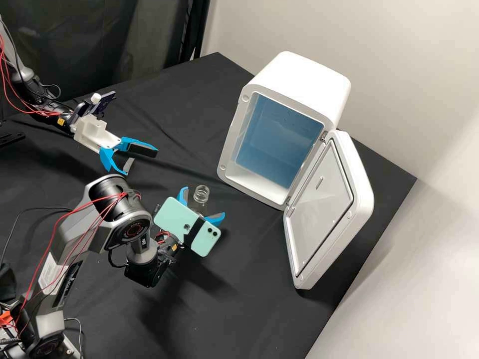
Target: Take the flask out of the incubator
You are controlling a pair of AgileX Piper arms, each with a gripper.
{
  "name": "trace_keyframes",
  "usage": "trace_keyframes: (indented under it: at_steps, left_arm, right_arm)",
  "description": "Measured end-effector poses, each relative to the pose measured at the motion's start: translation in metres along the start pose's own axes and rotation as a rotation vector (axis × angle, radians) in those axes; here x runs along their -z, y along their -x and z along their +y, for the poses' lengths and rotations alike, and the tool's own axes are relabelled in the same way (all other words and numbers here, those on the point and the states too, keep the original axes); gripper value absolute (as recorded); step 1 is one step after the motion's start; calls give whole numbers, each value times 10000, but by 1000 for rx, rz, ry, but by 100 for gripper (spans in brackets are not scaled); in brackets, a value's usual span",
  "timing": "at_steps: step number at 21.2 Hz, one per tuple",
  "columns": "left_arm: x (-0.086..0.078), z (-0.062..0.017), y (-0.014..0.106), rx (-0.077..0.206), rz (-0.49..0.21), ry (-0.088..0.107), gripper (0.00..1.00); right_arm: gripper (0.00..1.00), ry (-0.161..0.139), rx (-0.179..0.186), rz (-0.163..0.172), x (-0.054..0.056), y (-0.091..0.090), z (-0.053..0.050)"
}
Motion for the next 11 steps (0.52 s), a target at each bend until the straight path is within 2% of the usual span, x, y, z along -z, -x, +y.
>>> trace_keyframes:
  at_steps: [1, 2, 4, 5, 7, 9, 11]
  left_arm:
    - [-5, -9, 4, -2, 5, -8, 100]
    - [-10, -16, 6, -9, 15, -29, 100]
    - [-13, -32, 14, -15, 30, -56, 100]
    - [-16, -32, 14, -22, 37, -61, 100]
    - [-39, -40, 12, -25, 38, -86, 100]
    - [-71, -52, 15, -33, 25, -100, 100]
    - [-142, -73, 42, -71, 7, -154, 100]
  right_arm:
    - [100, 0, -2, -1, -4, 2, 4]
    - [100, 0, -2, -1, -4, 2, 4]
    - [100, 2, -4, 2, 6, 4, 13]
    - [100, 3, -6, 3, 11, 5, 17]
    - [100, 4, -16, 2, 9, 16, 46]
    - [100, 9, -36, 4, 23, 42, 101]
    - [100, 16, -62, 7, 51, 88, 170]
